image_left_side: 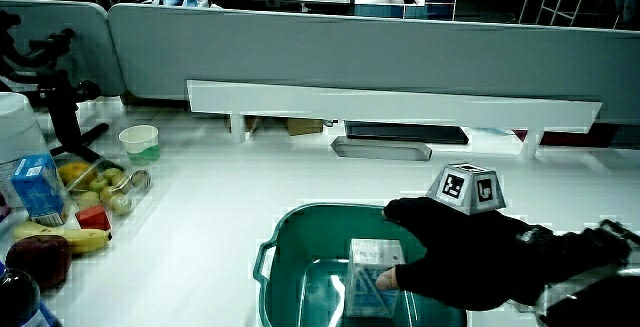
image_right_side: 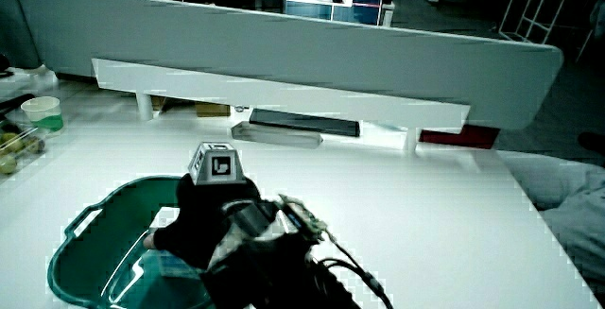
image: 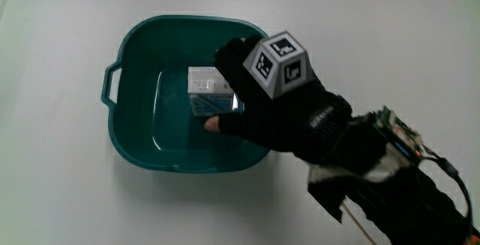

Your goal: Place milk into plate

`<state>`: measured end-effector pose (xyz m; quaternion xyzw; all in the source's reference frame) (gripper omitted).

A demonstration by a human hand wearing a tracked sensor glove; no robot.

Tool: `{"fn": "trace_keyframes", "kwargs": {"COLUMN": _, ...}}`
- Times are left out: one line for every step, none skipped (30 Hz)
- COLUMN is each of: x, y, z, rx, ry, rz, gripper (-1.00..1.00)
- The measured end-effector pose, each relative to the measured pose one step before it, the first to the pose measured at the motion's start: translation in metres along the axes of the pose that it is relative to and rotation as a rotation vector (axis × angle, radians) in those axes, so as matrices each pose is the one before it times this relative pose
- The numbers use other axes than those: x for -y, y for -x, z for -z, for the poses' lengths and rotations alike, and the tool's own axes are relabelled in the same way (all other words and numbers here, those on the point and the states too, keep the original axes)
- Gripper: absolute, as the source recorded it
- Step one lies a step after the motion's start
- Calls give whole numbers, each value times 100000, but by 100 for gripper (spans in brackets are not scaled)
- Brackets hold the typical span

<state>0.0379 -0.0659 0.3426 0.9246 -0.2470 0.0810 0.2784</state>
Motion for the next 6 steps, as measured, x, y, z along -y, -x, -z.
{"fn": "trace_keyframes", "kwargs": {"x": 646, "y": 207, "z": 11, "rx": 4402, "ry": -596, "rz": -610, "gripper": -100}}
{"fn": "trace_keyframes", "kwargs": {"x": 644, "y": 139, "z": -49, "rx": 446, "ry": 3322, "rz": -1607, "gripper": -100}}
{"fn": "trace_keyframes", "kwargs": {"x": 643, "y": 150, "z": -28, "rx": 446, "ry": 3322, "rz": -1607, "gripper": -100}}
{"fn": "trace_keyframes", "kwargs": {"x": 784, "y": 273, "z": -156, "rx": 1877, "ry": -58, "rz": -2481, "gripper": -100}}
{"fn": "trace_keyframes", "kwargs": {"x": 644, "y": 212, "z": -27, "rx": 3708, "ry": 233, "rz": 258, "gripper": -100}}
{"fn": "trace_keyframes", "kwargs": {"x": 948, "y": 463, "z": -984, "rx": -2977, "ry": 10197, "rz": 804, "gripper": -100}}
